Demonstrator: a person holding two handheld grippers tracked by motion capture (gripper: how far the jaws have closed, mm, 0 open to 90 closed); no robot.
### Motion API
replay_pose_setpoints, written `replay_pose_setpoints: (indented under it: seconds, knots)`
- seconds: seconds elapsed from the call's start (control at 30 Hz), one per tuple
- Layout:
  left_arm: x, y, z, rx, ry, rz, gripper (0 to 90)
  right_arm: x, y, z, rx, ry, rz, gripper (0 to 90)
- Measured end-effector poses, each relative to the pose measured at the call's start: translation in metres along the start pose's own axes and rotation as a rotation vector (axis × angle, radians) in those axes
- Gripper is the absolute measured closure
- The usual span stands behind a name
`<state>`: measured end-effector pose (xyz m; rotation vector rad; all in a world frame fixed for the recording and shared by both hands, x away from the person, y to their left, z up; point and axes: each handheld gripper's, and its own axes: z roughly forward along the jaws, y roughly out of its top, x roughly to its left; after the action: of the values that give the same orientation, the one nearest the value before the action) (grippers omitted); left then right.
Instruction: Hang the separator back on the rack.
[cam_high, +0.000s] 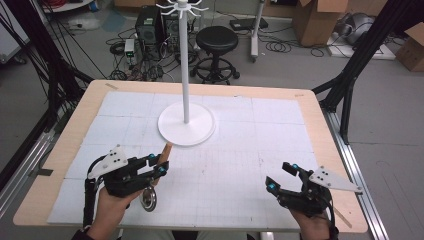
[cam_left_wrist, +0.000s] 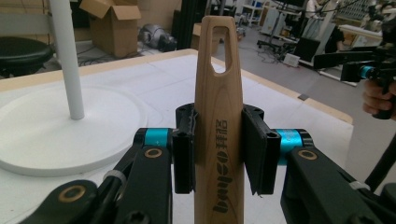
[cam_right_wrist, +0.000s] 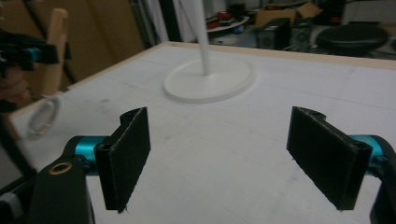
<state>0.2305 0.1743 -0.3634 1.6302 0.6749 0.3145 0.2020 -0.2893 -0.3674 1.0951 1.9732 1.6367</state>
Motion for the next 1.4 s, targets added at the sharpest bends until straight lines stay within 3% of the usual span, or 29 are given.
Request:
replay_pose_setpoints:
  seconds: [0.2, 0.37, 0.43, 0.53, 0.73, 0.9, 1.17, 1.4]
  knots:
    - [-0.002, -0.003, -0.007, -0.021, -0.056, 0.012, 67.3, 0.017, 0.008, 0.018, 0.012, 0.108, -0.03, 20.1]
    - [-0.003, -0.009, -0.006, -0.026, -0.135, 0.019, 67.3, 0.031, 0.013, 0.034, 0.011, 0.213, -0.066, 18.0]
    - [-0.005, -0.011, -0.005, -0.027, -0.184, 0.024, 67.3, 0.036, 0.015, 0.04, 0.007, 0.258, -0.071, 18.0]
    - [-0.009, -0.01, -0.003, -0.038, -0.221, 0.028, 67.3, 0.044, 0.019, 0.049, -0.006, 0.335, -0.065, 18.1]
    - [-0.017, -0.011, 0.001, -0.045, -0.284, 0.044, 67.3, 0.06, 0.029, 0.066, -0.034, 0.48, -0.07, 21.2]
    - [-0.024, -0.011, 0.005, -0.042, -0.335, 0.057, 67.2, 0.077, 0.038, 0.082, -0.03, 0.571, -0.106, 25.2]
    - [-0.031, -0.01, 0.008, -0.031, -0.363, 0.076, 67.2, 0.093, 0.044, 0.102, -0.016, 0.654, -0.141, 34.5]
    - [-0.033, -0.01, 0.009, -0.029, -0.389, 0.079, 67.3, 0.099, 0.047, 0.111, -0.013, 0.698, -0.156, 40.0]
